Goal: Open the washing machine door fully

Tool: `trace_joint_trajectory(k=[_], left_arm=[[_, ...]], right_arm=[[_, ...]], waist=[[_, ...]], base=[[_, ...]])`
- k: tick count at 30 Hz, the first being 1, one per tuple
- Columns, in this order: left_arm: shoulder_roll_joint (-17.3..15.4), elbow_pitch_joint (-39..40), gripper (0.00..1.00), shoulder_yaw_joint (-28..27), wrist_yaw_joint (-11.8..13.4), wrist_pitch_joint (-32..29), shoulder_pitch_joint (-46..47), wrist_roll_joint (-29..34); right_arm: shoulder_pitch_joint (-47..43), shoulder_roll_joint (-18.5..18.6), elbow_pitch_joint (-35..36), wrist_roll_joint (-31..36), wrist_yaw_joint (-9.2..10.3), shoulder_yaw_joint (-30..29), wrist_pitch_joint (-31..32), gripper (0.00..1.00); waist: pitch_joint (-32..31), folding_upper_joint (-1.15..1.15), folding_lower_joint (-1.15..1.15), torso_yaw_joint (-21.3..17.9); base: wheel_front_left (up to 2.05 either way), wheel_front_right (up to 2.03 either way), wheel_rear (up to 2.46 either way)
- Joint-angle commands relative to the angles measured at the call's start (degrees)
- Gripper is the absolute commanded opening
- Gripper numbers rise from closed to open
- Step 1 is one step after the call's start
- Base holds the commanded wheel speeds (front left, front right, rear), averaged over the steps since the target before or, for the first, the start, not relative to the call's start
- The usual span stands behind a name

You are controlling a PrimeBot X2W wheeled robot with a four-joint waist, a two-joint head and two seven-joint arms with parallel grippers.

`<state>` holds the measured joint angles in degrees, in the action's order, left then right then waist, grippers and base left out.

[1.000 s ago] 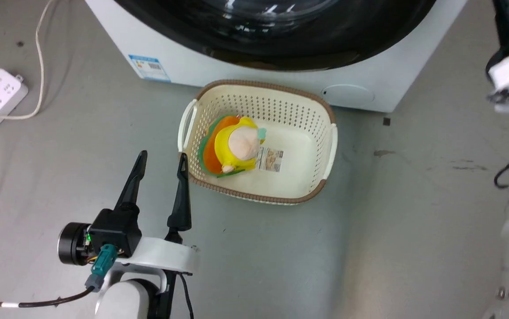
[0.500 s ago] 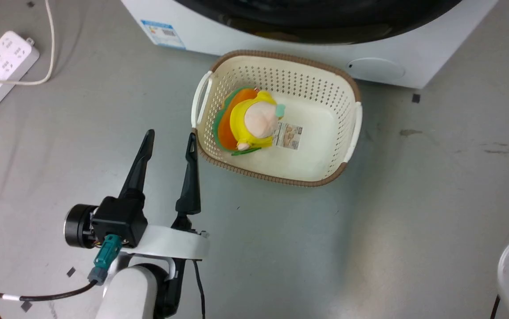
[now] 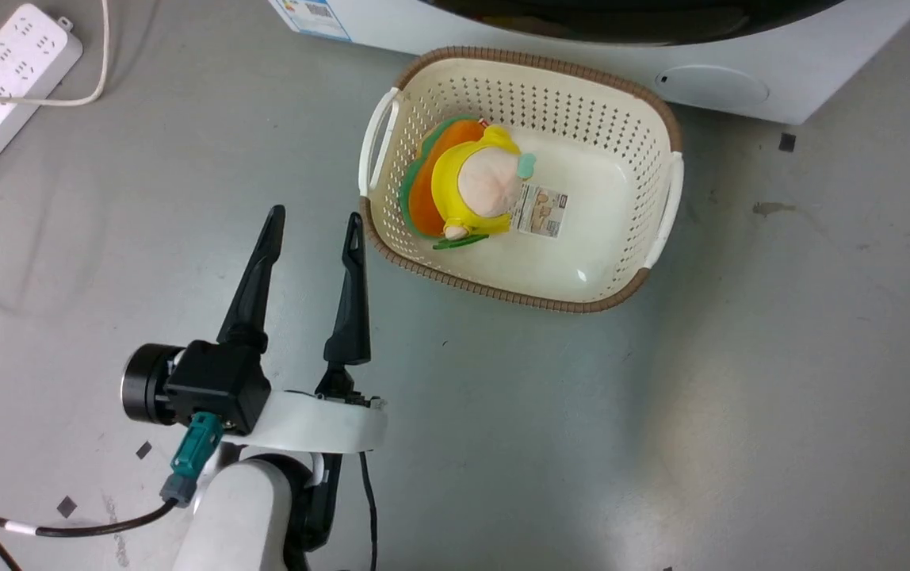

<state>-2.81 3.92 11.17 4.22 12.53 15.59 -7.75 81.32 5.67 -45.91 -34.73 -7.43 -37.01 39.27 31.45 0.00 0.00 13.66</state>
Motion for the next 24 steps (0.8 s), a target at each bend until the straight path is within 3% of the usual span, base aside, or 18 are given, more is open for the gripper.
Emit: trace_joint_trajectory(k=[1, 16, 24], left_arm=[[-0.1, 0.3, 1.0, 0.5, 0.5, 0.7, 1.1, -0.4], [-0.1, -2.3, 1.0, 2.2, 0.5, 2.5, -0.2, 0.7], [-0.1, -6.6, 1.0, 3.6, -0.5, 2.5, -5.1, 0.5]], right_arm=[[2.2, -0.2, -1.9, -0.2, -0.06, -1.1, 2.0, 0.0], [-3.5, -1.9, -2.1, -3.6, -0.06, -6.6, 14.7, 0.0], [-17.8, -2.8, 0.2, -11.0, -0.06, -1.4, 19.0, 0.0]], waist=[[0.3, 0.0, 0.0, 0.3], [-6.0, 0.0, 0.0, -0.5], [-14.5, 0.0, 0.0, -1.7]], base=[[0.0, 0.0, 0.0], [0.0, 0.0, 0.0], [0.0, 0.0, 0.0]])
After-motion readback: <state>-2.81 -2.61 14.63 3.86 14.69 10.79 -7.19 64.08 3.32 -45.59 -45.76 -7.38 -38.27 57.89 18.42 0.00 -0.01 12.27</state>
